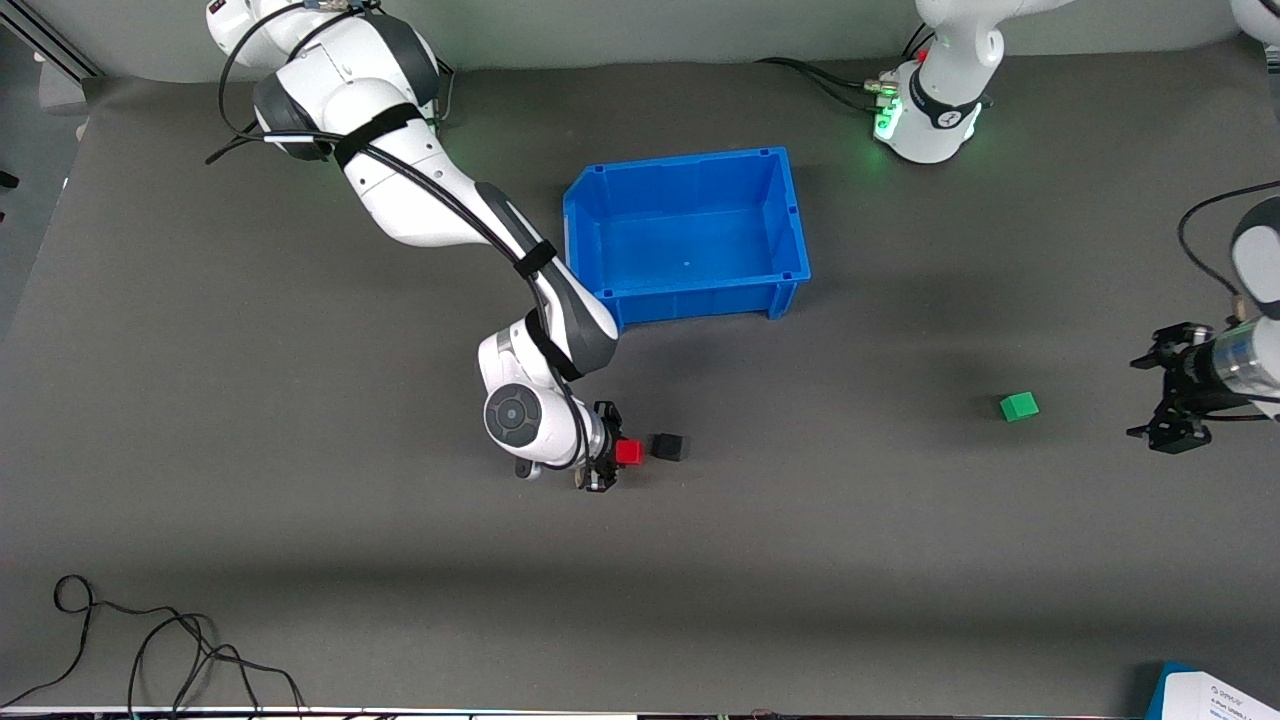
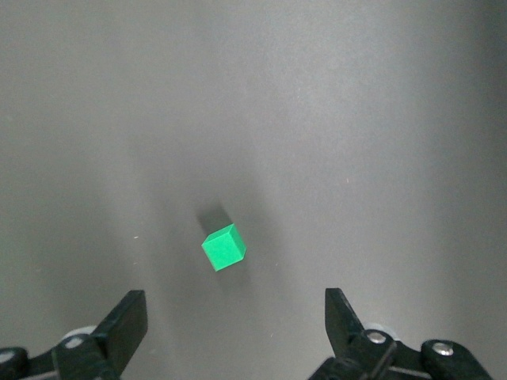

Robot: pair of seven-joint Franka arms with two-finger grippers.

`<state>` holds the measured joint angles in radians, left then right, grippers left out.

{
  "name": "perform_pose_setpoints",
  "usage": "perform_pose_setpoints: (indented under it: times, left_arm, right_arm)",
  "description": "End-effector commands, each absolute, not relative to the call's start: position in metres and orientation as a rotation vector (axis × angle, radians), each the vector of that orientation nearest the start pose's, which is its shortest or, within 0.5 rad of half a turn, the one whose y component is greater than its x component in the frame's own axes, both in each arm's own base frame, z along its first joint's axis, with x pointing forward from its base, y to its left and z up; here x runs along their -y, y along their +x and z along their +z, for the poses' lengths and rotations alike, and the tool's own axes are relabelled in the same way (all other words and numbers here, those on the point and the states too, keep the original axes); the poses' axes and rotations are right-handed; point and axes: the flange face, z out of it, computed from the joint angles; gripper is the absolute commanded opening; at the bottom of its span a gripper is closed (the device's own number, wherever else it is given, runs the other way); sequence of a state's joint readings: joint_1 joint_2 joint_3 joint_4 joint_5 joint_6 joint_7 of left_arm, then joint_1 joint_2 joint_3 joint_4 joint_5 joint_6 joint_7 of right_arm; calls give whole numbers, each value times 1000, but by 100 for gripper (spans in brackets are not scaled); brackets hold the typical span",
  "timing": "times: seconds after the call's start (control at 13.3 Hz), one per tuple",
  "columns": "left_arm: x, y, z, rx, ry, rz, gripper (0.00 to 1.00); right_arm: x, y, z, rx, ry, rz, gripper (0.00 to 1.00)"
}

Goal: Attach green and red cubes to black cube
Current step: 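Hold the red cube while the left gripper grasps the green cube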

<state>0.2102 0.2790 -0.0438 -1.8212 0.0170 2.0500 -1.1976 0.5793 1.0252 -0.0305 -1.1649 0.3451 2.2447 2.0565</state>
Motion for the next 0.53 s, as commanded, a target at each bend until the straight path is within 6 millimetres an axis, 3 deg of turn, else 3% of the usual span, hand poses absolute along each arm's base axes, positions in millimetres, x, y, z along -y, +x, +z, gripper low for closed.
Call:
perform_pose_setpoints:
  times: [0.0, 0.08, 0.3, 0.45]
  left_arm:
    - [-106, 605, 357, 1991, -2384, 59, 99]
    - [-111, 605, 344, 2003, -2373, 64, 99]
    - [-111, 598, 300, 2018, -2392, 11, 99]
    - [-113, 592, 271, 2104, -2352, -44, 99]
  right_arm:
    - [-426, 652, 175, -2259, -1904, 329, 18]
    - [-436, 644, 173, -2247, -1926, 328, 18]
    - [-441, 640, 173, -2242, -1934, 329, 18]
    - [-449, 630, 161, -2237, -1974, 324, 18]
